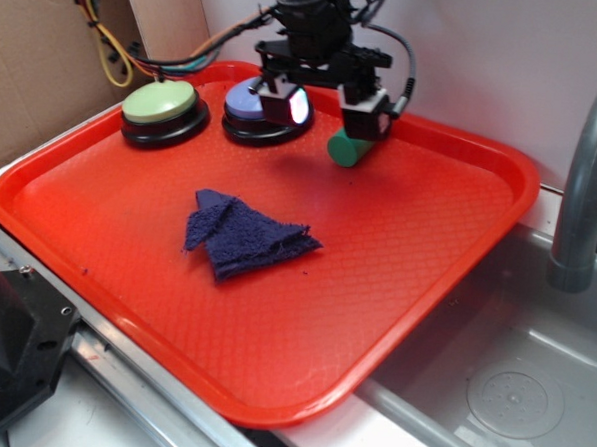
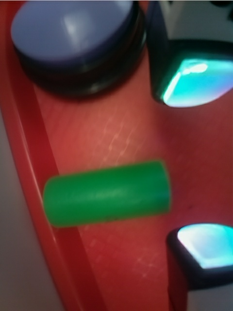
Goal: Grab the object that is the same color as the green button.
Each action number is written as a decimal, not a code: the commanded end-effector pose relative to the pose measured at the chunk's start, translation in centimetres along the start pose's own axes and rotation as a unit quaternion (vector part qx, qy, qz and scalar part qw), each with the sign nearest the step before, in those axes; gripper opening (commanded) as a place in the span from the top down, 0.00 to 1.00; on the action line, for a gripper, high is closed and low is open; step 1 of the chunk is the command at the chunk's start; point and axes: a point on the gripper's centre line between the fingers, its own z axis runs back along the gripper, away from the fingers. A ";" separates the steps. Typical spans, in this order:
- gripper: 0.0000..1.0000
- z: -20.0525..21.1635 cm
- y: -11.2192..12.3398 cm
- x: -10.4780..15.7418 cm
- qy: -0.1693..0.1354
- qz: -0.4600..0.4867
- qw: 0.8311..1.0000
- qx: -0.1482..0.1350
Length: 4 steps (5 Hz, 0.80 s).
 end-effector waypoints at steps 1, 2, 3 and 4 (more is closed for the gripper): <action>0.00 -0.9 -1.0 2.1 -0.018 0.001 1.000 -0.011; 0.00 -1.2 -1.2 2.1 -0.022 0.003 1.000 0.000; 1.00 -1.1 -1.1 1.9 -0.025 0.009 1.000 0.003; 1.00 -0.9 -1.0 1.7 -0.024 0.006 1.000 0.010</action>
